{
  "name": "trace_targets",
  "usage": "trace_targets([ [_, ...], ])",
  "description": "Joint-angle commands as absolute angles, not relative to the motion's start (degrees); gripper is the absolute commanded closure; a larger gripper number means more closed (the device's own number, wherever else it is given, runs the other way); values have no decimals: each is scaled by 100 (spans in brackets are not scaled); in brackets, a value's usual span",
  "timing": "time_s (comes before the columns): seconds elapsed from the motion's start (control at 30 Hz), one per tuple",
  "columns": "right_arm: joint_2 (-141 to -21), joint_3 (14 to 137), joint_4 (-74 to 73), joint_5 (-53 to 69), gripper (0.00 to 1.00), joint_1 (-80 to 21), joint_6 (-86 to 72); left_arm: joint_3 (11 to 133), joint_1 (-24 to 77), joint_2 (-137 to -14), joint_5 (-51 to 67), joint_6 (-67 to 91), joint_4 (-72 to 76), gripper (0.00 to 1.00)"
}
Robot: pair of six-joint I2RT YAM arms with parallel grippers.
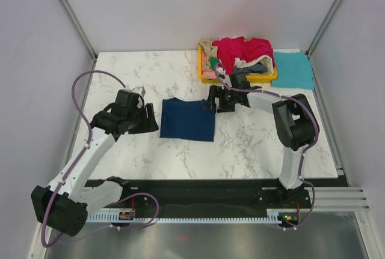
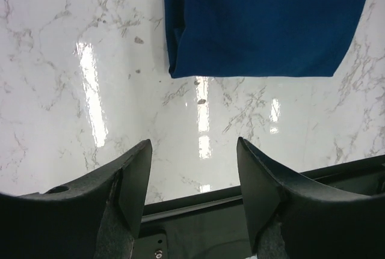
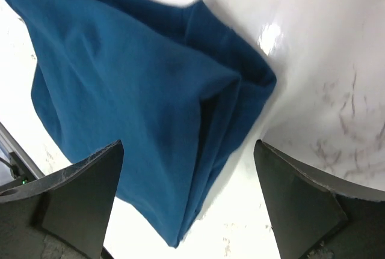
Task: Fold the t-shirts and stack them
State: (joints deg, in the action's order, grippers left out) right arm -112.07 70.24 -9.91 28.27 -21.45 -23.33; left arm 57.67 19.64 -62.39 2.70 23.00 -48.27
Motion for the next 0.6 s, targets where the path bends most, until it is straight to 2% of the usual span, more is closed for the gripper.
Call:
trace_targets([
  [0.0, -11566, 7216, -792, 2610, 2, -2136, -2241, 5388, 1995, -5810, 18, 2100, -4659, 35],
  [0.2, -11918, 6997, -81, 2742, 4, -2136, -2583, 5317, 2004, -5651, 17, 2092, -4544, 35],
  [0.3, -12006, 6558, 733, 2987, 19, -2136, -2881, 5309, 2004, -5722, 79, 2083, -4535, 36],
  [0.33, -12058, 6400, 1034, 3110, 29, -2136, -3005, 5309, 2004, -5748, 79, 2066, -4526, 36],
  [0.4, -12137, 5960, 1989, 3479, 43, -2136, -3225, 5317, 2004, -5809, 88, 2065, -4526, 36],
  [0.43, -12260, 5846, 2317, 3594, 59, -2136, -3469, 5317, 2004, -5818, 97, 2057, -4526, 36],
  [0.5, -12383, 5590, 3176, 3980, 75, -2136, -3725, 5317, 1995, -5836, 123, 2048, -4526, 36],
  [0.53, -12471, 5538, 3460, 4129, 92, -2144, -3944, 5317, 2004, -5845, 132, 2048, -4526, 36],
  [0.57, -12489, 5468, 3663, 4314, 99, -2136, -4025, 5317, 2004, -5827, 141, 2048, -4526, 36],
])
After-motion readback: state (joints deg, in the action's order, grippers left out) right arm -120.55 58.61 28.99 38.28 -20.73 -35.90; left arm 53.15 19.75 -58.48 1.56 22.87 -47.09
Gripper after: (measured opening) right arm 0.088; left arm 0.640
